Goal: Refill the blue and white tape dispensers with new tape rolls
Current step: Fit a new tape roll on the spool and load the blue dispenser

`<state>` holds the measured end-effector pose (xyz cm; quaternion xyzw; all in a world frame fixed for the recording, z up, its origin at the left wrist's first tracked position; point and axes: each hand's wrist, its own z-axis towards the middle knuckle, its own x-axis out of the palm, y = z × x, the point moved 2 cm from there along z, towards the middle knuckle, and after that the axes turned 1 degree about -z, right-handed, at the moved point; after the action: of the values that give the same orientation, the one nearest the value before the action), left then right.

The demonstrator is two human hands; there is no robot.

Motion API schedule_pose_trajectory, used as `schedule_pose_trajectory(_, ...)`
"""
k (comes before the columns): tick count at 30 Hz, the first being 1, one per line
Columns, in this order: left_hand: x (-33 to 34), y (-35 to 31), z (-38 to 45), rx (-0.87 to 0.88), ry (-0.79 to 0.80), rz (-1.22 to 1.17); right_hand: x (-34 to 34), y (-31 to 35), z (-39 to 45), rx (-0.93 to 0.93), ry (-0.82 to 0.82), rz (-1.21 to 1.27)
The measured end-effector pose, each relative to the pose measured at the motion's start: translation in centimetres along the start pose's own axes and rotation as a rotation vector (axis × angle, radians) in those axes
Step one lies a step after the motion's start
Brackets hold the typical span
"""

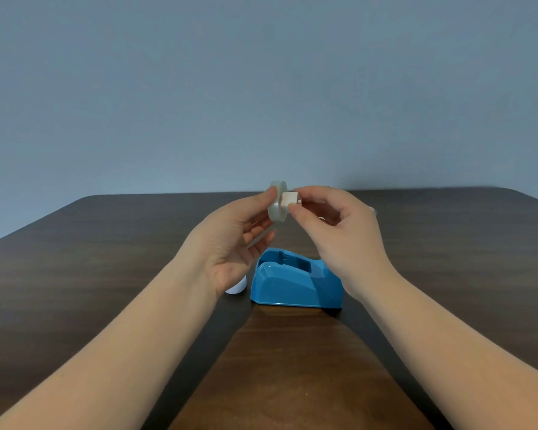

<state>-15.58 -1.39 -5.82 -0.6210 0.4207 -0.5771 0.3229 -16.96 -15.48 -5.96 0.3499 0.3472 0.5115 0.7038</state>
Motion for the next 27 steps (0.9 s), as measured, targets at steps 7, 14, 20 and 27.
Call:
schedule_pose_trajectory(7,-0.7,0.4,0.5,0.098,0.035,0.085,0.2,-0.9,0.4,0.082,0.014,0.001)
schedule_pose_trajectory(14,-1.4,0.5,0.5,0.18,-0.019,0.135,0.7,-1.2,0.1,0.121,0.04,-0.017)
schedule_pose_trajectory(20,-1.0,1.1,0.2,0.182,-0.018,0.157,0.6,-1.2,0.0,0.058,-0.006,-0.141)
schedule_pose_trajectory(27,-0.9,1.3,0.0,0.165,0.031,0.103,0.2,-0.8,0.4,0.034,0.011,-0.138)
